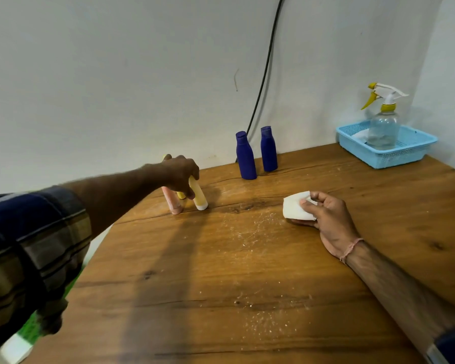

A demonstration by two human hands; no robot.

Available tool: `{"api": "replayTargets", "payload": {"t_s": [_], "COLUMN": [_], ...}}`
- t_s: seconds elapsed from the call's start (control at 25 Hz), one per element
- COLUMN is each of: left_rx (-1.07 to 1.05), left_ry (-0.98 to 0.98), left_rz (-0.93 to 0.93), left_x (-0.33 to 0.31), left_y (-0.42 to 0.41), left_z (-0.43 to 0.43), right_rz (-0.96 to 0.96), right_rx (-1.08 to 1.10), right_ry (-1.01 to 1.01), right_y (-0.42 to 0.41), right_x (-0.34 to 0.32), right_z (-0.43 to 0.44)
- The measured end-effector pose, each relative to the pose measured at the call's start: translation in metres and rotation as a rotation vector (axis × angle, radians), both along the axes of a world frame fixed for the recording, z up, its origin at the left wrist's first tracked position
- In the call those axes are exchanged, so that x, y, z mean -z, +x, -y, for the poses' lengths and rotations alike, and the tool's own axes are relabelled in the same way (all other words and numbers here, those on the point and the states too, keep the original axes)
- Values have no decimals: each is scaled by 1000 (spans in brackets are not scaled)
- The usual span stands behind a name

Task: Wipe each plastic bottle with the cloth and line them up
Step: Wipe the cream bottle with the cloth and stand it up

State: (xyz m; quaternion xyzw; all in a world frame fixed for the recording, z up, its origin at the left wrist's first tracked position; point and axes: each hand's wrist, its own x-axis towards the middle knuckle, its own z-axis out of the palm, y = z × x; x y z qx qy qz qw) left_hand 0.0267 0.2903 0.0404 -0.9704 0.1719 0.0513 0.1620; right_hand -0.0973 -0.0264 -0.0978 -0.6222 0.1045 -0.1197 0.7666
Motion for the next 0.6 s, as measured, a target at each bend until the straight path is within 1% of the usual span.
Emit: {"api": "replayTargets", "payload": {"t_s": [0.08,0.12,0.16,0.28,0.36,0.44,0.52,0.6], "left_rx": [17,27,42,-6,-34,-88,-202,-289], "left_ry": [-80,-157,-275,-798,-1119,-1394,-1580,-1662], "left_rz": [24,31,32,-38,-133,-230,-256,-283], "left_x": [-2,-3,-5,12,40,72,98,117], "left_y": [-10,-19,-32,-83,-121,-154,-175,-186], "left_z": [-1,0,3,10,16,30,47,59], "right_rz": [14,23,39,137,251,384,474,481], "right_rx": [13,20,25,70,161,220,254,257], "right_ry": [-75,-136,-203,-454,-665,-807,-927,-1079], "right_y": [-4,-7,-11,-31,-45,-57,-63,-68], "right_x": [1,1,1,-4,-8,-10,-8,-6], "right_z": [0,0,-1,-9,-17,-25,-30,-37]}}
